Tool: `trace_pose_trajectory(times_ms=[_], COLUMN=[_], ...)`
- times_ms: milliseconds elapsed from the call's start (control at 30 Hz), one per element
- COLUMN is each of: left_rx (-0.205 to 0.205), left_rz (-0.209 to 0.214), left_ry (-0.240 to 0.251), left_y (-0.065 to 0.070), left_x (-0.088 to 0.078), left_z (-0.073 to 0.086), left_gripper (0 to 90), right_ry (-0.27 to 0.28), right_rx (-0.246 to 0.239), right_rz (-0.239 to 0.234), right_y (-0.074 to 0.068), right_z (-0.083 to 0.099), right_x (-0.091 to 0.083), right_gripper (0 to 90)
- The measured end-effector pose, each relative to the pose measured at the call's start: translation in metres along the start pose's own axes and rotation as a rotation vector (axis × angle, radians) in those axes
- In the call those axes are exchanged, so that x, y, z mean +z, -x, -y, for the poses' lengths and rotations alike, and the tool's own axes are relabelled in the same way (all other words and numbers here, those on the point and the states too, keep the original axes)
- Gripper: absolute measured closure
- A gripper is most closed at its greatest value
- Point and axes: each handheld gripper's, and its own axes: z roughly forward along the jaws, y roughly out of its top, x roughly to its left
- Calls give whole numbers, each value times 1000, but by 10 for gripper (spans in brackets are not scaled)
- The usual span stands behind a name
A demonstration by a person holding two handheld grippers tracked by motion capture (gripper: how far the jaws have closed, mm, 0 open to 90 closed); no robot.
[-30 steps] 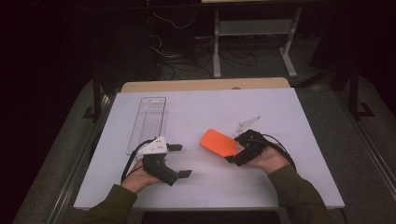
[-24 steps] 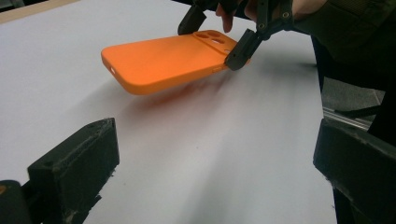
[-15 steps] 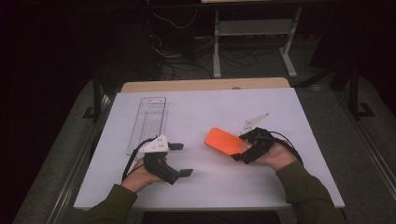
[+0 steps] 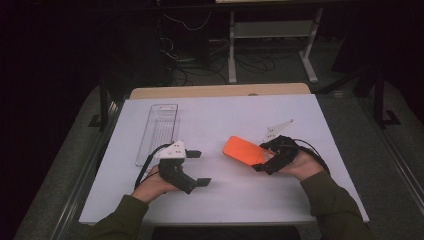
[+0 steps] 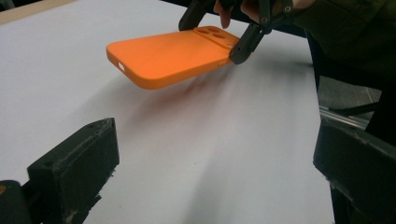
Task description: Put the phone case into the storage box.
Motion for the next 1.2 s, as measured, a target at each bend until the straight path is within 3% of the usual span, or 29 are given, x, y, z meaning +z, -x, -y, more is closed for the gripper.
trace_pose_trajectory(times_ms=[567, 1200], left_rx=[-1, 39], left_rz=[11, 48], left_ry=[-20, -32], left_y=[-11, -19], left_x=[11, 37], left_z=[-18, -41], left_gripper=[0, 0], right_ry=[6, -7], right_rx=[6, -2], right_rz=[0, 4], right_y=[6, 7], right_z=[2, 2], right_x=[-6, -6], right_gripper=[153, 153])
